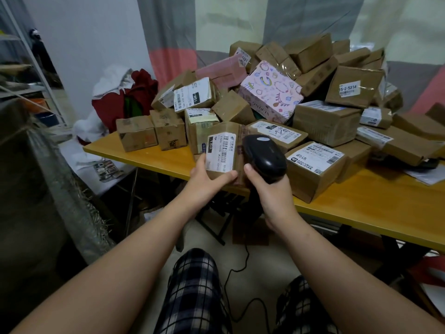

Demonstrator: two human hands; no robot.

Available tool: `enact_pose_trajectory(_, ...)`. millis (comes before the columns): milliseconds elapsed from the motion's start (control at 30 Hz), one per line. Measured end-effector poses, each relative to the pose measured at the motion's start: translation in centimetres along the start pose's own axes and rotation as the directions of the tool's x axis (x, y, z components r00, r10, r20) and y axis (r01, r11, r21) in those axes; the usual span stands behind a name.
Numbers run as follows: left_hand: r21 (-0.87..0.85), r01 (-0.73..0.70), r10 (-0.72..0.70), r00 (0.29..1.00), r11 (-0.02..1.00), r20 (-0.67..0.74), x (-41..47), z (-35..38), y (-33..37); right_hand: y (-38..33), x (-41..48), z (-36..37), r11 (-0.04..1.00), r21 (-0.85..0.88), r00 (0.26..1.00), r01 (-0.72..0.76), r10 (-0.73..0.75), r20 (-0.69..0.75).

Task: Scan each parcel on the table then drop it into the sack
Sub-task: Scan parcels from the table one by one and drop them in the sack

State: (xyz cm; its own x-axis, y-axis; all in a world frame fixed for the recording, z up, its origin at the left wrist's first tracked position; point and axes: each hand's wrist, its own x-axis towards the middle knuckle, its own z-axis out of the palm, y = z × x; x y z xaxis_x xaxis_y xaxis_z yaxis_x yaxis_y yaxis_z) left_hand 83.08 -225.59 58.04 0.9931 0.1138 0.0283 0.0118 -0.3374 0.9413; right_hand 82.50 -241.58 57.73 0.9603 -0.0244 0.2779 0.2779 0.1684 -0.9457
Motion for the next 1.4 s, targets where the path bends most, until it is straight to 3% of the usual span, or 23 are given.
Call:
enact_pose_trajectory(100, -0.035, 0.009, -0.008, 1.000, 0.999, 0.019, -0.2, 0.5, 0.6, -0.1, 0.1, 0.0, 0.998, -0.062, 1.000, 0.005, -0.004, 0.011)
enact_pose_trajectory(167, -0.116, -0.046, 0.047, 0.999, 0.992, 0.006, -0.2, 0.0, 1.1, -0.2, 0.5, -0.5, 0.998, -0.063, 1.000, -0.022, 0.022, 0.009)
enact_pose_trajectory(267, -0.117, -0.142, 0.134, 0.988, 0.983, -0.071, 0.1, -0.8, 1.3, -0.8, 1.1, -1.5, 0.997, -0.067, 0.998, -0.048, 0.051, 0.034)
enact_pose_trajectory(333, -0.124, -0.199, 0.195, 0.980, 0.972, -0.047, 0.4, -1.4, 1.4, -1.2, 1.5, -2.2, 0.993, -0.116, 0.995, -0.032, 0.042, 0.087)
enact_pose_trajectory(533, 0.303, -0.361, 0.338, 0.932, 0.882, 0.126, 1.5, -3.3, 3.2, -2.6, 2.5, -3.9, 0.957, -0.290, 0.972, -0.027, 0.092, 0.215)
enact_pose_trajectory(700, 0.341, -0.425, 0.335, 0.896, 0.839, 0.293, 2.3, -3.6, 3.2, -3.1, 2.6, -4.0, 0.925, -0.377, 0.944, 0.046, 0.083, 0.320)
enact_pose_trajectory(867, 0.454, -0.384, 0.296, 0.921, 0.804, 0.255, 2.2, -4.2, 2.7, -2.5, 2.2, -3.1, 0.963, -0.270, 0.993, 0.009, 0.023, 0.116)
enact_pose_trajectory(1000, 0.438, -0.263, 0.278, 0.960, 0.860, 0.030, 2.2, -4.0, 1.4, -2.2, 1.3, -2.2, 0.963, -0.256, 0.993, 0.081, -0.100, -0.061)
enact_pose_trajectory(1100, 0.405, -0.178, 0.236, 0.967, 0.897, -0.099, 1.9, -3.5, 0.2, -1.8, -0.1, -2.3, 0.947, -0.305, 0.994, 0.101, -0.112, -0.018)
enact_pose_trajectory(1267, 0.368, -0.106, 0.171, 0.974, 0.924, -0.149, 1.7, -2.7, -0.6, -0.8, -1.7, -2.7, 0.891, -0.446, 0.996, 0.085, -0.072, 0.045)
enact_pose_trajectory(1400, 0.389, -0.097, 0.166, 0.975, 0.916, -0.146, 1.9, -2.5, -0.3, -0.7, -1.8, -3.1, 0.889, -0.456, 0.999, 0.035, -0.021, 0.036)
